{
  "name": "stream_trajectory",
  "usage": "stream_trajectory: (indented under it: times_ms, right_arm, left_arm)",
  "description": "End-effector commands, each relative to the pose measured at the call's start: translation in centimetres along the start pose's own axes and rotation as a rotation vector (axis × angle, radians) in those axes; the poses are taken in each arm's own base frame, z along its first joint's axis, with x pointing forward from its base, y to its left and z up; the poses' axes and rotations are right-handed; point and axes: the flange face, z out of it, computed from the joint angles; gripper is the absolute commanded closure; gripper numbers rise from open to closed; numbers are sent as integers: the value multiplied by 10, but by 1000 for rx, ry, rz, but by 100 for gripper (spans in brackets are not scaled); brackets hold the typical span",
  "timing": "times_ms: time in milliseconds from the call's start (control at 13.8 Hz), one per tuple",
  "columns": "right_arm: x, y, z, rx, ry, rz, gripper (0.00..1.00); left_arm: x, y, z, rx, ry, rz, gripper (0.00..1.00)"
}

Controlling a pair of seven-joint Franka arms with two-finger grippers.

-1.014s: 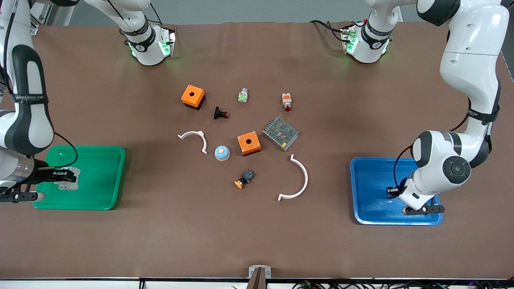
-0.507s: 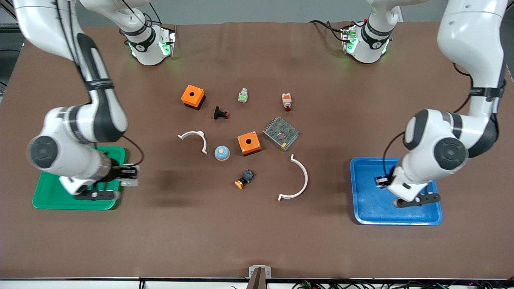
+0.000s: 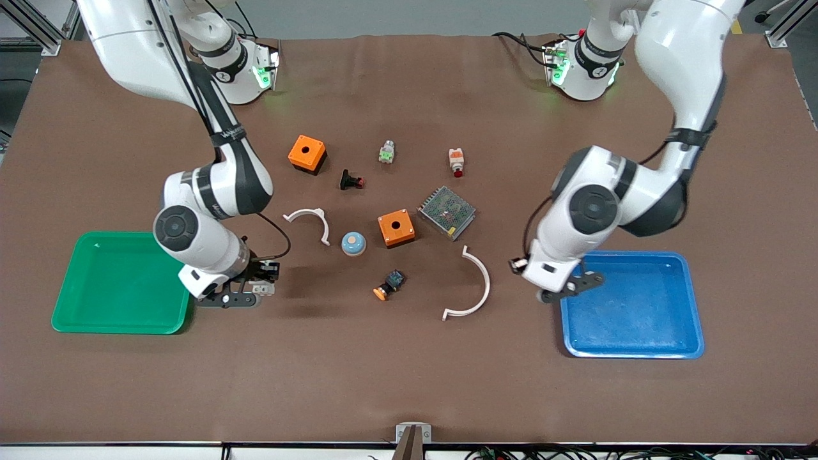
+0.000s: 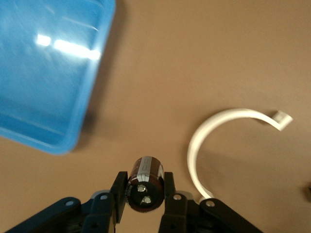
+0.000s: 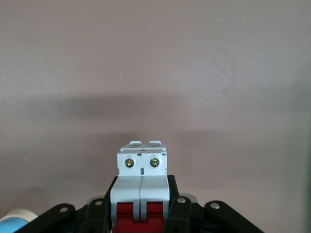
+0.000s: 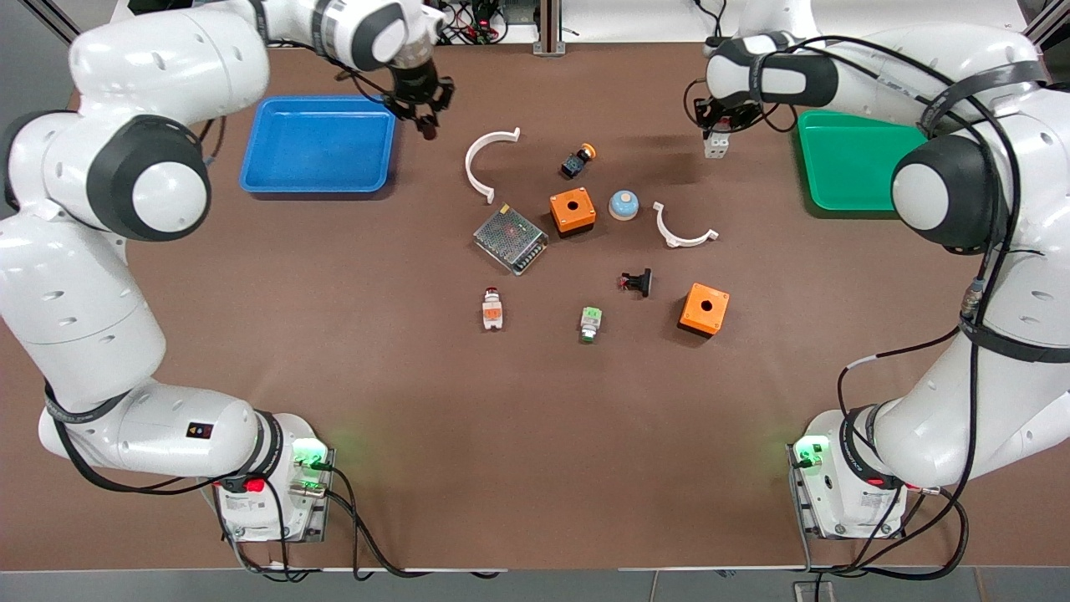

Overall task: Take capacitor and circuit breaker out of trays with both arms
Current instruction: 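Carry the breaker and capacitor out of the trays toward the table middle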

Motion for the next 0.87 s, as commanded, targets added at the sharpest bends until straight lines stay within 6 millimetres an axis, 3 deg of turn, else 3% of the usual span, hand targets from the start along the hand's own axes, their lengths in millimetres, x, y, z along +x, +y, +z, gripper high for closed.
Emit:
stream_trajectory:
  times_ms: [0,290,362,435,507,797]
  right_arm:
    - [-1,-13,18,6,21,24,100]
    - [0,-16,38,5,30,53,100]
    - [1,-16,38,5,30,57,89]
    - [4,-12,36,7,34,64,16]
    - [6,-10,33,7,36,66,0]
    - [24,-11,2,11,36,51,0]
  left_arm:
    - [-14,26,8,-8,9,-63,100]
    - [-45,76,38,-48,0,-139,100]
    - [-51,83,44,-65,3,-147,100]
    - [-55,87,53,-65,-3,-150,100]
    - [-61,94,61,-75,-2,-155,100]
    - [-67,108,90,-136,3,-172,100]
